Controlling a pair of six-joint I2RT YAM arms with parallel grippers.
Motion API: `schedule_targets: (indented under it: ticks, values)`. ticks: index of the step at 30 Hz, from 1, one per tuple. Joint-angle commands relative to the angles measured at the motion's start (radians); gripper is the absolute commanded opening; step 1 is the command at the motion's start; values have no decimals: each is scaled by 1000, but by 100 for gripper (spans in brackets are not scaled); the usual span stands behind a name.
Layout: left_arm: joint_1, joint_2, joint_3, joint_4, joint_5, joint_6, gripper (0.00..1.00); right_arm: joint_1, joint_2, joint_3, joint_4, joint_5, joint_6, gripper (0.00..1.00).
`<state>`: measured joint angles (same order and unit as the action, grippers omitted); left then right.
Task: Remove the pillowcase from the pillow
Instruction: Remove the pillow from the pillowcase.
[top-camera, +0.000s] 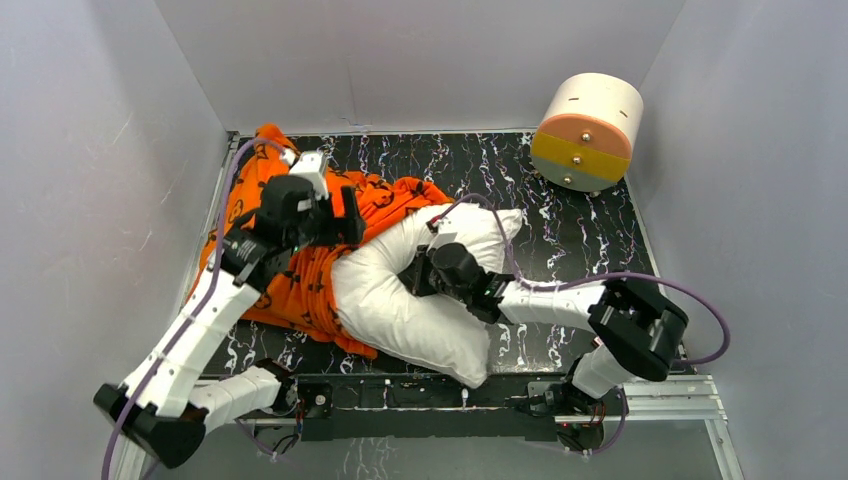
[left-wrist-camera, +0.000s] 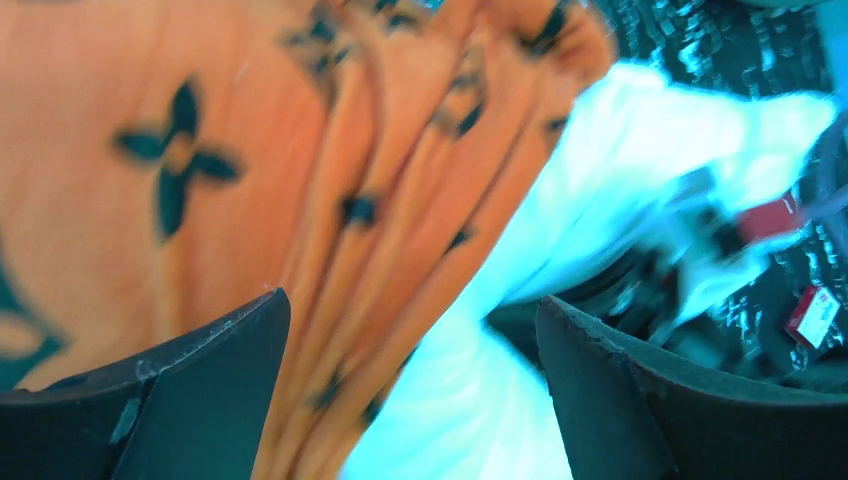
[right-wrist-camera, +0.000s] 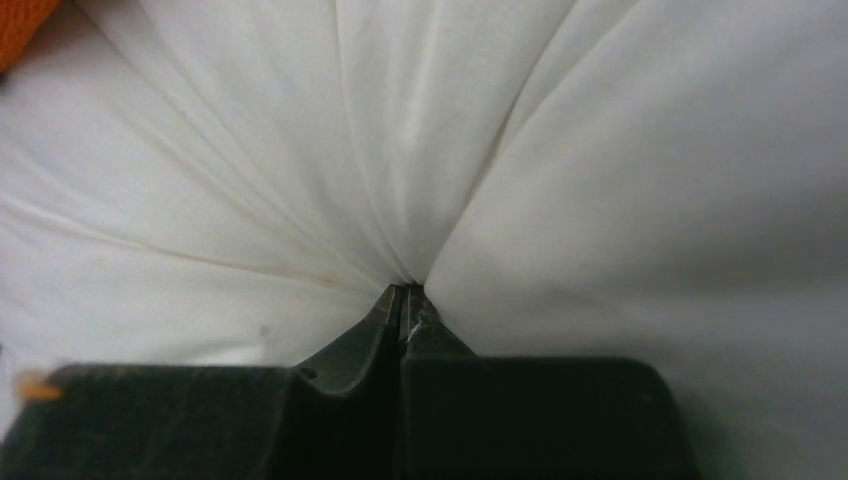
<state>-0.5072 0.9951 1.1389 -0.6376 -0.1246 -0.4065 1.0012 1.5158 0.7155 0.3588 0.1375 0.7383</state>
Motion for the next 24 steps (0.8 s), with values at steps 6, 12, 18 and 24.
schedule_targets:
  ticks: [6, 12, 18, 24]
  values:
    - [-3, 417, 360, 72, 207, 274, 98, 160, 196, -155, -282, 52, -5, 9]
    - [13, 667, 484, 88, 295, 340, 98, 160, 70, -223, -263, 125, 16, 10]
    - [15, 900, 641, 41, 512, 392, 98, 158, 18, -283, -229, 119, 44, 12]
    - [16, 929, 593, 3, 244, 362, 58, 158, -11, -264, -293, 149, 115, 15]
